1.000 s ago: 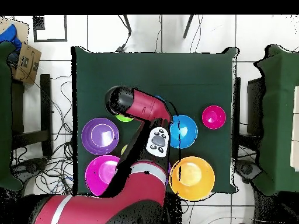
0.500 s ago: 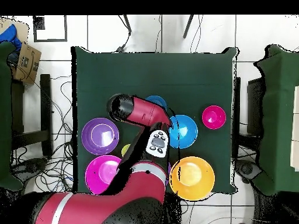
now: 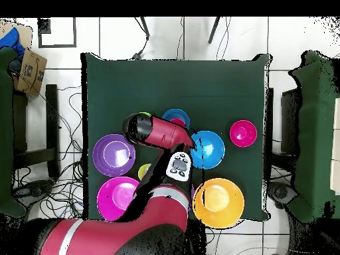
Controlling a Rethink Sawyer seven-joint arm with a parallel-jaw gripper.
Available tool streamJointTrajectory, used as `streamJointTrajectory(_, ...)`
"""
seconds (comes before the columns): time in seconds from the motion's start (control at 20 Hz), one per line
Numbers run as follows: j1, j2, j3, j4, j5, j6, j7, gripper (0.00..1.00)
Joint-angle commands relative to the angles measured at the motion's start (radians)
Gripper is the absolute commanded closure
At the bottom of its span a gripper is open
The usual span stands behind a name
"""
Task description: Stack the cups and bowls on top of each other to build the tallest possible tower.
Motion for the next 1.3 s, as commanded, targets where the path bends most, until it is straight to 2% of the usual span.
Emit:
streamJointTrajectory(0.05,-0.006,0.045,0.122,0.043,-0.066,-0.05,-0.011,0.0)
streamJointTrajectory(1.3,-0.054,0.069,0.195,0.055,-0.096,-0.206,-0.017,0.0)
